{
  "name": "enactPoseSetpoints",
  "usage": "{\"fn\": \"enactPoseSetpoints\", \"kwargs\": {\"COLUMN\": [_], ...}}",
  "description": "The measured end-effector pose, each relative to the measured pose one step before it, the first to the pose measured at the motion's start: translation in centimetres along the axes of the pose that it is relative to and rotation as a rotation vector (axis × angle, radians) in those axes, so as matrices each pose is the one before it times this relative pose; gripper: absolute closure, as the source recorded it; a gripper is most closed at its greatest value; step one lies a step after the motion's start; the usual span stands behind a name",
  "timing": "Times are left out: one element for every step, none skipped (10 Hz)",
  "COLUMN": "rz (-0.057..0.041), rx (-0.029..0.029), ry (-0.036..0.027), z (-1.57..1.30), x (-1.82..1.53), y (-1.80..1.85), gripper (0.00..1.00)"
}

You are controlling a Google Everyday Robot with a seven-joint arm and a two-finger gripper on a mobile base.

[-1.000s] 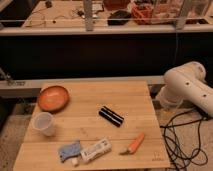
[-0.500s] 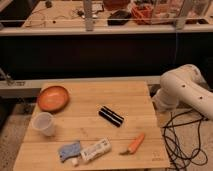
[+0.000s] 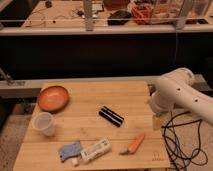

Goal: Place the pepper on the white sponge

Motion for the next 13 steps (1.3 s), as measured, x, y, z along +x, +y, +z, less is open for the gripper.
{"fn": "enactPoseSetpoints", "kwargs": {"rz": [-0.01792,-0.01811,-0.01041,-0.0103,-0.01221,-0.0086,-0.00999,-0.00932,-0.01321,-0.01215,-0.01185,-0.01116,-0.01204], "rx": [-0.00424,-0.00153,-0.00133,-0.00116,-0.00225,-0.00231,-0.00215,-0.00139,-0.00196,-0.00443,-0.00347,-0.00272,-0.00235], "ry": [-0.00605,-0.00453,0.00072,-0.00359,-0.00027,-0.00196,-0.00348,-0.00326,-0.00107,-0.00084,-0.00513,-0.00164,-0.00492], "z": [0.454,0.49,0.235,0.188,0.427,0.64,0.452,0.188,0.092,0.239,0.604,0.781,0.87], "x": [-0.44,-0.302,-0.129,-0.302,-0.42,-0.565,-0.516,-0.261,-0.081,-0.098,-0.462,-0.345,-0.594], "y": [0.259,0.309,0.139,0.134,0.287,0.274,0.089,0.038,0.091,0.275,0.145,0.095,0.066], "gripper": [0.2,0.2,0.2,0.2,0.2,0.2,0.2,0.2,0.2,0.2,0.2,0.2,0.2]}}
